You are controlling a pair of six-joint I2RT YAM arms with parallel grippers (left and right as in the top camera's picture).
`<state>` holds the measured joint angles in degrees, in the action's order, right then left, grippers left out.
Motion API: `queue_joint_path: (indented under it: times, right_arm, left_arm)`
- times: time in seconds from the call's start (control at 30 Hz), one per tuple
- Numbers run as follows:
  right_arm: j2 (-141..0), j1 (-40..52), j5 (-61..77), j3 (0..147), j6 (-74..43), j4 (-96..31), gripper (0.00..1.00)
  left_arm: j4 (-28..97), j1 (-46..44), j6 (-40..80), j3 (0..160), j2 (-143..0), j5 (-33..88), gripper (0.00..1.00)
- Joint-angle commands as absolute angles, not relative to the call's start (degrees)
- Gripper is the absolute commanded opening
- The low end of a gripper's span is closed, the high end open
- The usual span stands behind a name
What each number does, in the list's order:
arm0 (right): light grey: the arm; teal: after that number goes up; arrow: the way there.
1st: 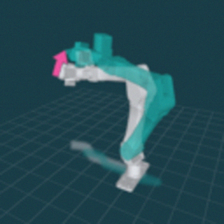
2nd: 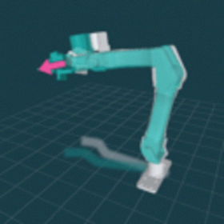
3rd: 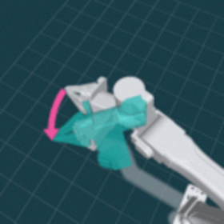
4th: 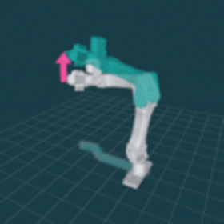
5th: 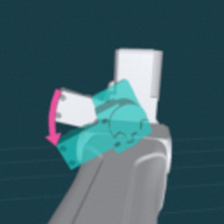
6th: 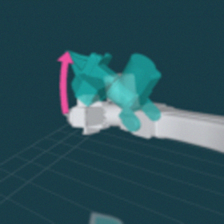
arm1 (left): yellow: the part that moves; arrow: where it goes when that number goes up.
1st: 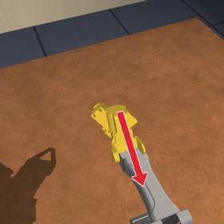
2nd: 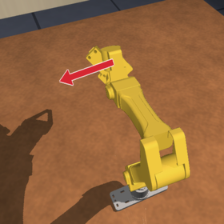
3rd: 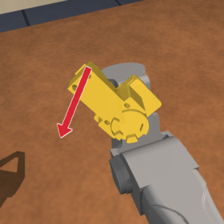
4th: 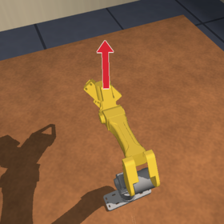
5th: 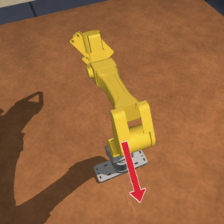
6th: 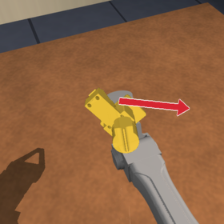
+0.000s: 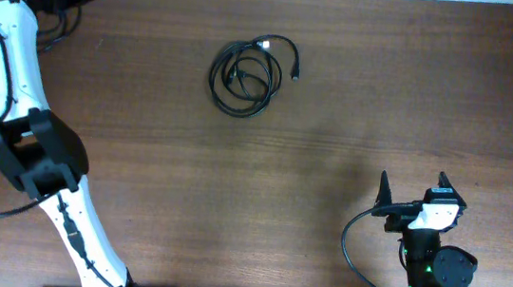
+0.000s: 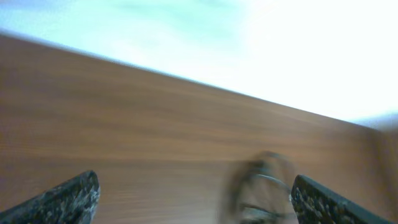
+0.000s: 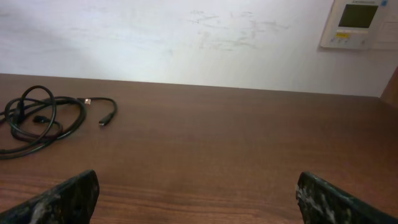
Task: Untangle cables
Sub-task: 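Move the left gripper back over the remaining black cable coil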
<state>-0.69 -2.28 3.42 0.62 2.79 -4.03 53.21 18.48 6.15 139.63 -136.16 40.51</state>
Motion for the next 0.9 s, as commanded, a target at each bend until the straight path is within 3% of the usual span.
queue_joint_path:
  times: [0.0, 0.17, 0.27, 0.3, 0.6, 0.87]
  right_arm:
    - [-0.4, -1.9, 2.9, 0.3, 2.8, -4.3, 0.98]
    - [-0.4, -1.9, 2.9, 0.3, 2.8, -4.3, 0.98]
    - [-0.4, -1.9, 2.9, 0.3, 2.8, -4.3, 0.98]
    - [-0.4, -1.9, 2.9, 0.3, 2.8, -4.3, 0.98]
    - [-0.4, -1.9, 2.9, 0.3, 2.8, -4.3, 0.98]
    - [-0.4, -1.9, 2.9, 0.3, 2.8, -4.3, 0.98]
  left_arm:
    - [64.2, 11.8, 6.2, 139.6, -136.7, 49.2, 0.99]
    - [75.6, 1.7, 4.0, 139.6, -137.1, 32.4, 1.00]
    - [78.7, -4.3, 4.1, 139.6, -137.1, 24.5, 0.94]
    - [79.3, -6.1, 4.1, 139.6, -137.1, 23.8, 0.99]
    - [80.0, -16.7, 4.1, 139.6, -137.1, 20.8, 0.99]
    - [82.6, -17.5, 9.8, 139.6, -137.1, 23.1, 0.99]
